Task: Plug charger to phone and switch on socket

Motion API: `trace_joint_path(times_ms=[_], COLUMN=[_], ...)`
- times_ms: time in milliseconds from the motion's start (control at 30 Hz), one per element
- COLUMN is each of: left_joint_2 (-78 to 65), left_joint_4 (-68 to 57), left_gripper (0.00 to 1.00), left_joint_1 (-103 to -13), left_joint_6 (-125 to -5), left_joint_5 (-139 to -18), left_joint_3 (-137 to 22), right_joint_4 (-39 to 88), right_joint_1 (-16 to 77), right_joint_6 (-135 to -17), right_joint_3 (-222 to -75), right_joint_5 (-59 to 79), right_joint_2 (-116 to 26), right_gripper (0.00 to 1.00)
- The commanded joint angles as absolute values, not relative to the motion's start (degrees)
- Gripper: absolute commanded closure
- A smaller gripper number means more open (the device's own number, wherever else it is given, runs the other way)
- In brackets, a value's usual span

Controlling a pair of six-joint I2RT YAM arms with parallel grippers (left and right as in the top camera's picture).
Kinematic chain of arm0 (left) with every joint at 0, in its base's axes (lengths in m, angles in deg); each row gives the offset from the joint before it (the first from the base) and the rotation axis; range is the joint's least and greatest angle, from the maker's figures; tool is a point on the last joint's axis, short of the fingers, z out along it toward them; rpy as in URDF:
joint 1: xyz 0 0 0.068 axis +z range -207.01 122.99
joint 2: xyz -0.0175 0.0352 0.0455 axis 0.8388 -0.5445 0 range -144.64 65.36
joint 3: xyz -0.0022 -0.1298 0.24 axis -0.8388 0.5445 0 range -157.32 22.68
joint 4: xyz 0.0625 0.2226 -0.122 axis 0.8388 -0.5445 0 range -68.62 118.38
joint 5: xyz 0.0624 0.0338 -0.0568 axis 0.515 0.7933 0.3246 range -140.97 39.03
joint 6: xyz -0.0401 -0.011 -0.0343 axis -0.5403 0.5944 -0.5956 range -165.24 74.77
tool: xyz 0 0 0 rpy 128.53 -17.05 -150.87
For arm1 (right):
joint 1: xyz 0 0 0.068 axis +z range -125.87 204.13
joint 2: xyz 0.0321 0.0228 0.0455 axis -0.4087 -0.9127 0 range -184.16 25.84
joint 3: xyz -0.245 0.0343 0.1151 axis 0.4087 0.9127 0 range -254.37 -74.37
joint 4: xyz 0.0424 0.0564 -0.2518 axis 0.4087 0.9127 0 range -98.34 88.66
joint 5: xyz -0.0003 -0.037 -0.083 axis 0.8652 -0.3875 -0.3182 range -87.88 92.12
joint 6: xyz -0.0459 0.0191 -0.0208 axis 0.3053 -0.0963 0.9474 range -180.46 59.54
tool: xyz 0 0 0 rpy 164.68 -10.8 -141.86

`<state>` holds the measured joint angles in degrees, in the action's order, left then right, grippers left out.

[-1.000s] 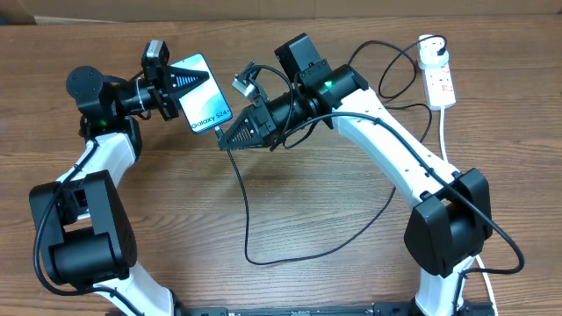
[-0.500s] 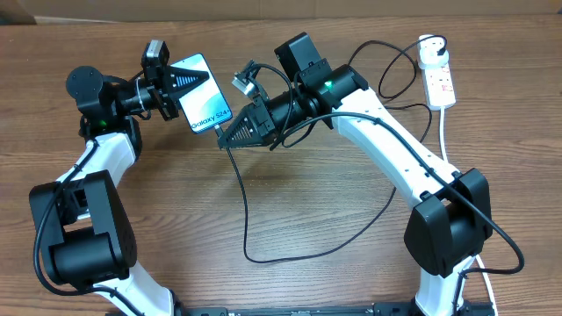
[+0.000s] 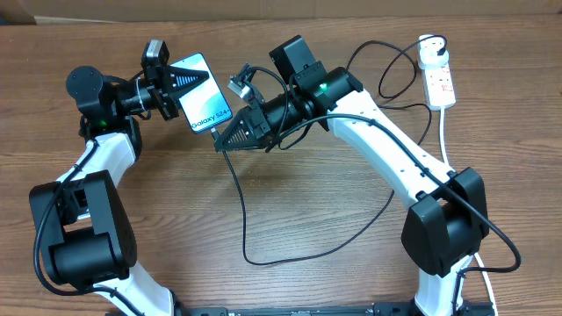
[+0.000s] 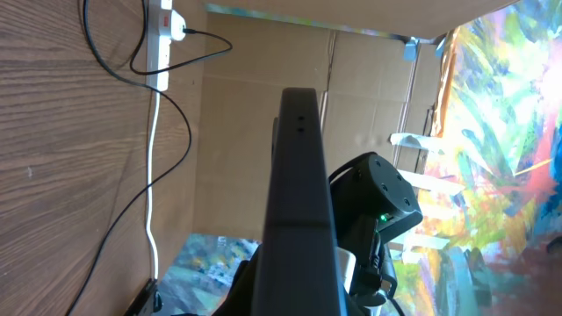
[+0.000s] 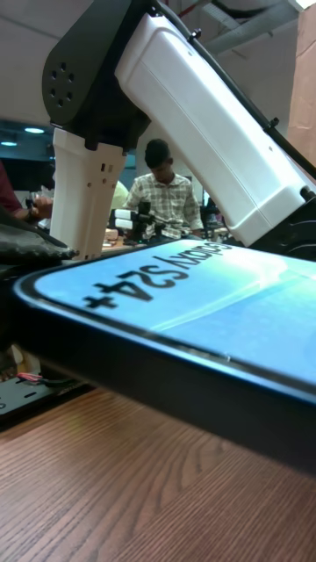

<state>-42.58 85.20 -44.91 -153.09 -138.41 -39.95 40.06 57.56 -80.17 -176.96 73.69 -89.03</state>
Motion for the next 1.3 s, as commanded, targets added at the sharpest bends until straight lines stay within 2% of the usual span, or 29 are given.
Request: trace_joint_path(times_ms=[0, 1267], left_joint_2=[-42.14, -42.14], left_joint_4=[85.68, 85.70], left_gripper=[0.96, 0.96], left_joint_1=[-44.65, -44.63], left_joint_6=[-151.95, -151.95], left_joint_5=[-138.08, -139.07], left_joint_3=[-40.93, -40.93], right_joint_4=[39.96, 39.74], right_joint_1=[57.82, 56.20], right_joint_6=[-80.41, -80.36], right_joint_3=[-176.76, -176.76], right_joint_5=[73.75, 75.28], right_joint_2=[-89.44, -89.44], right_gripper=[0.97, 0.96])
